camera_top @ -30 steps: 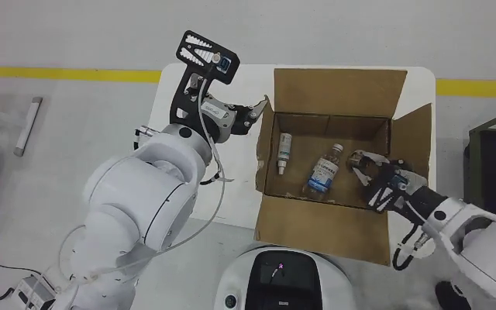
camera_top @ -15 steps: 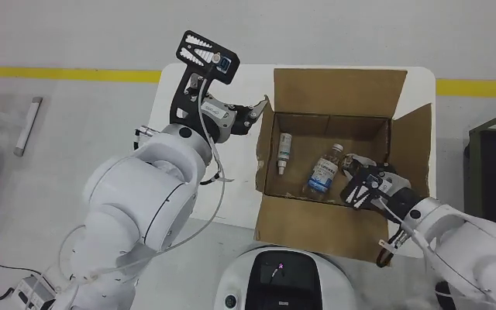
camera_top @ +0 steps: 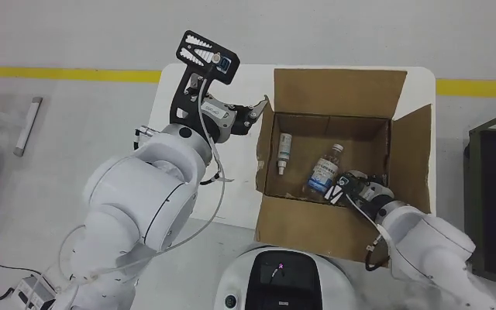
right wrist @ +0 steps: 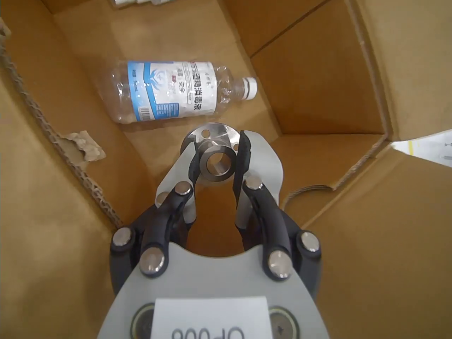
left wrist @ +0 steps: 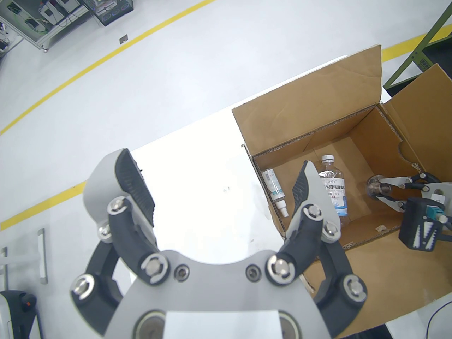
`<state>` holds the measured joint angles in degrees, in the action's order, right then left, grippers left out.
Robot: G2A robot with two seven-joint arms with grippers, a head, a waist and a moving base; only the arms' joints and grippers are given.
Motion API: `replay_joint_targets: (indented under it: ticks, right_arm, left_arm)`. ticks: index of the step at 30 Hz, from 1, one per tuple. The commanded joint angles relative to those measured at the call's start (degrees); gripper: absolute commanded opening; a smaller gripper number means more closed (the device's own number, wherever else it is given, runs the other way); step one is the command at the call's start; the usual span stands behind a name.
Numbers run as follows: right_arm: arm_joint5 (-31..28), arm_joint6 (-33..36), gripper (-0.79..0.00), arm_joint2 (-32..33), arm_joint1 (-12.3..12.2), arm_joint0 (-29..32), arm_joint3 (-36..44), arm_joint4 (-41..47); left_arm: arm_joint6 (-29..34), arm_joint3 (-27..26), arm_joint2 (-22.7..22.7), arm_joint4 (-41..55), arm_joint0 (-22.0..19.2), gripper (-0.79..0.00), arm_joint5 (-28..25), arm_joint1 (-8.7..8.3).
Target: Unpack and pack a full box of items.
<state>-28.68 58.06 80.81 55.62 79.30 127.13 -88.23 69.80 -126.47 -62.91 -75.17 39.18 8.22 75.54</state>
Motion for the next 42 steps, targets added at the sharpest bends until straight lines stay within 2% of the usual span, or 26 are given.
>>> replay_joint_targets:
  ticks: [1, 8, 9, 10, 13, 15, 23, 25, 27, 28, 30, 31, 38, 42]
  right_arm:
    - [0.0, 2.0, -0.785, -1.2, 0.2, -1.5, -1.0, 0.6]
    - [0.0, 5.3, -0.785, -4.7, 0.7, -5.6, -4.5, 0.9]
    - [0.1, 5.3, -0.745, -5.0, 0.8, -5.9, -4.9, 0.9]
    - [0.2, 5.4, -0.600, -5.1, 0.8, -6.2, -5.2, 0.9]
    - [0.5, 5.5, -0.511, -5.6, 1.0, -6.7, -5.7, 0.6]
    - [0.7, 5.2, -0.416, -5.7, 1.0, -6.9, -5.8, 0.5]
    - [1.3, 3.2, -0.379, -3.8, 1.1, -6.5, -3.8, 1.3]
    - [1.9, 0.6, -0.397, -1.9, 1.0, -5.7, -1.5, 2.0]
    - [2.4, -2.9, -0.449, 0.9, 0.9, -4.3, 1.3, 3.4]
    - [2.9, -5.2, -0.508, 2.8, 0.8, -3.5, 2.8, 4.2]
    - [3.3, -10.2, -0.767, 7.0, 0.7, -1.3, 5.5, 6.2]
    - [4.0, -13.1, -0.785, 9.4, 0.7, -0.1, 6.5, 7.4]
    - [7.6, -33.9, -0.785, 24.2, 1.2, 8.3, 7.5, 17.5]
    - [10.0, -42.3, -0.785, 32.2, 2.0, 13.6, 7.5, 24.3]
  left_arm:
    - [0.0, 0.0, 0.0, 0.0, 0.0, 0.000, 0.0, 0.00]
    - [0.0, 0.0, 0.0, 0.0, 0.0, 0.000, 0.0, 0.00]
    - [0.0, 0.0, 0.0, 0.0, 0.0, 0.000, 0.0, 0.00]
    - [0.0, 0.0, 0.0, 0.0, 0.0, 0.000, 0.0, 0.00]
    - [0.0, 0.0, 0.0, 0.0, 0.0, 0.000, 0.0, 0.00]
    - [0.0, 0.0, 0.0, 0.0, 0.0, 0.000, 0.0, 0.00]
    - [0.0, 0.0, 0.0, 0.0, 0.0, 0.000, 0.0, 0.00]
    - [0.0, 0.0, 0.0, 0.0, 0.0, 0.000, 0.0, 0.00]
    - [0.0, 0.0, 0.0, 0.0, 0.0, 0.000, 0.0, 0.00]
    - [0.0, 0.0, 0.0, 0.0, 0.0, 0.000, 0.0, 0.00]
    - [0.0, 0.0, 0.0, 0.0, 0.0, 0.000, 0.0, 0.00]
    - [0.0, 0.0, 0.0, 0.0, 0.0, 0.000, 0.0, 0.00]
    - [0.0, 0.0, 0.0, 0.0, 0.0, 0.000, 0.0, 0.00]
    - [0.0, 0.0, 0.0, 0.0, 0.0, 0.000, 0.0, 0.00]
